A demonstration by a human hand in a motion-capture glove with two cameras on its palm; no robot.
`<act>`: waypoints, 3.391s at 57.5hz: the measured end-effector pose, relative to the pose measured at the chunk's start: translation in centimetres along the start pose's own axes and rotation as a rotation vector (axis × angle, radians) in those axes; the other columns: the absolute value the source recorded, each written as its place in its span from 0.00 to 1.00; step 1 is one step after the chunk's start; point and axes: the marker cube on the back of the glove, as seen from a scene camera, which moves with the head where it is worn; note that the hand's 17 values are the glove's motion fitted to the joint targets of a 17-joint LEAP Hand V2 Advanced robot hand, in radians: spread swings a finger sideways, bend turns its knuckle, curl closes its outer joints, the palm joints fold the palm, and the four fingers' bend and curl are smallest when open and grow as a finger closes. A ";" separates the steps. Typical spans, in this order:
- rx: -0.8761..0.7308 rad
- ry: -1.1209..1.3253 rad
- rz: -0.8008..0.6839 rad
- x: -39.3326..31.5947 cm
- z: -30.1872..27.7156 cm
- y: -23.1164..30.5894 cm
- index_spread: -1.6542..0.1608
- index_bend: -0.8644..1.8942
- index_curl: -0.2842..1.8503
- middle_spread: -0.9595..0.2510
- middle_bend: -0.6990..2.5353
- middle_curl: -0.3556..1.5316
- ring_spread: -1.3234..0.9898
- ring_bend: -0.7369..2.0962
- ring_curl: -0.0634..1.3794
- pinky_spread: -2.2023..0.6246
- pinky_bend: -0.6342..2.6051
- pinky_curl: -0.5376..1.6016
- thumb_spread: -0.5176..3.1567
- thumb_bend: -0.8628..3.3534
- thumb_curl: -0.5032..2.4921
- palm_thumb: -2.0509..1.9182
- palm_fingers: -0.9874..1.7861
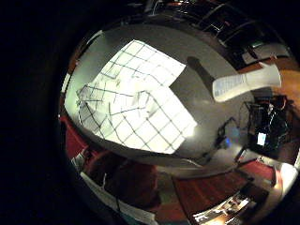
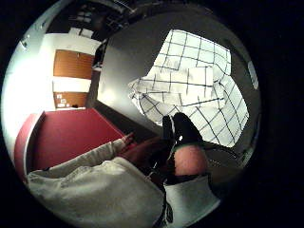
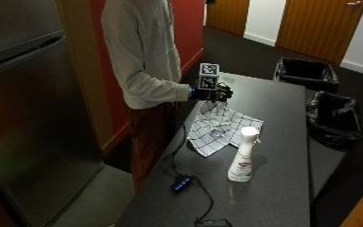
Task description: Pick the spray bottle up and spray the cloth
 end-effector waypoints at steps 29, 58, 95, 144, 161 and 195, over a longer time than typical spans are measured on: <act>0.229 -0.069 0.219 10.5 -2.1 6.1 0.70 0.37 0.27 0.77 0.28 0.35 0.56 0.33 0.20 0.84 0.28 0.39 0.41 0.20 0.31 0.72 0.44; 0.377 -0.219 0.460 20.8 -5.4 9.6 0.72 0.36 0.27 0.74 0.28 0.37 0.55 0.34 0.23 0.84 0.27 0.41 0.41 0.20 0.32 0.72 0.46; 0.681 -0.758 0.587 27.7 -2.4 -1.7 0.75 0.35 0.22 0.76 0.29 0.38 0.55 0.39 0.26 0.82 0.31 0.42 0.40 0.20 0.32 0.70 0.43; 0.610 -0.992 0.573 31.8 -0.4 -16.2 0.75 0.40 0.28 0.68 0.32 0.39 0.49 0.45 0.28 0.76 0.27 0.40 0.36 0.21 0.32 0.74 0.77; 0.227 -0.825 0.354 25.6 -0.9 -19.1 0.79 0.44 0.35 0.67 0.37 0.44 0.48 0.45 0.33 0.70 0.28 0.42 0.21 0.20 0.37 0.78 0.86; -0.311 0.150 -0.045 7.8 -9.5 -16.4 0.80 0.46 0.38 0.67 0.39 0.45 0.49 0.49 0.37 0.69 0.30 0.43 0.16 0.20 0.41 0.77 0.86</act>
